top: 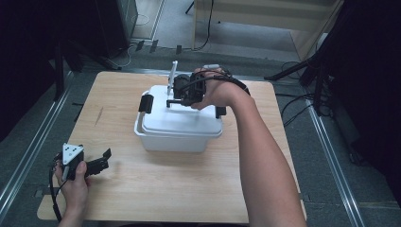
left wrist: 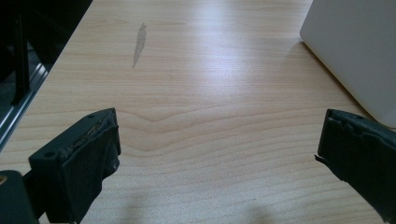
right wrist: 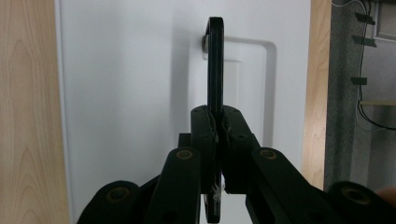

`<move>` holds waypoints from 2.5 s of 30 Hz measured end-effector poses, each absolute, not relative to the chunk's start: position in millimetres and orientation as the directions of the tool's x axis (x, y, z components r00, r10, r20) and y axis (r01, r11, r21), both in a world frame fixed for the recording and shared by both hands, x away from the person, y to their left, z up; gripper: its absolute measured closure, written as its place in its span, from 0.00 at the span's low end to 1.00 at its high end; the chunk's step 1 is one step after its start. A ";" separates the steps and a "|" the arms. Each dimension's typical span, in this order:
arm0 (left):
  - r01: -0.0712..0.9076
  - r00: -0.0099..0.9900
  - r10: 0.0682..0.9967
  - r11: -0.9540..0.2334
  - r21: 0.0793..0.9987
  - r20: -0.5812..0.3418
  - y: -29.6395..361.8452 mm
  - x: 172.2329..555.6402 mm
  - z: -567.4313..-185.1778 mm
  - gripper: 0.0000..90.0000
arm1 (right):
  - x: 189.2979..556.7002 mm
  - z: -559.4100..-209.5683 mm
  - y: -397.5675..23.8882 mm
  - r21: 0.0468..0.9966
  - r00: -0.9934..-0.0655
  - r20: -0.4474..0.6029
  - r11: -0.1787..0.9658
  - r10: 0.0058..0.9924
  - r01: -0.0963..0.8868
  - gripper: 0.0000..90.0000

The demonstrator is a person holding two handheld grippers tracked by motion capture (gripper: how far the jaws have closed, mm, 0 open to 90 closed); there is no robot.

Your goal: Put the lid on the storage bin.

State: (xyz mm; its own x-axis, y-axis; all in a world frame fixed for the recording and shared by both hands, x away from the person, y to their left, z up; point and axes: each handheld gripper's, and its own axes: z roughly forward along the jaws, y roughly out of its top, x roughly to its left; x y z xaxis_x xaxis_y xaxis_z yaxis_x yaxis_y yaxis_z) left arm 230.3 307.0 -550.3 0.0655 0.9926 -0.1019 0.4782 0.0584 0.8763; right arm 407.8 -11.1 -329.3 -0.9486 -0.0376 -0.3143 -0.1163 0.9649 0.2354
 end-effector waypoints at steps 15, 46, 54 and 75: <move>0.477 0.062 0.993 0.062 0.877 -0.104 307.8 229.6 -550.2 0.00 | 405.5 -333.9 5.4 0.215 -0.953 -0.303 0.972 -0.027 -0.096 0.96; 0.473 0.061 0.992 0.068 0.879 -0.110 308.4 229.9 -550.5 0.00 | 406.7 -335.9 18.7 0.207 -0.956 -0.291 0.974 -0.029 -0.092 0.96; 0.472 0.062 0.992 0.069 0.879 -0.112 308.5 230.0 -550.5 0.00 | 405.7 -339.3 19.4 0.210 -0.957 -0.291 0.974 -0.021 -0.086 0.94; 0.473 0.063 0.993 0.061 0.879 -0.102 307.1 230.2 -550.4 0.00 | 399.7 -332.7 -48.9 0.307 -0.949 -0.286 0.951 0.129 0.037 0.00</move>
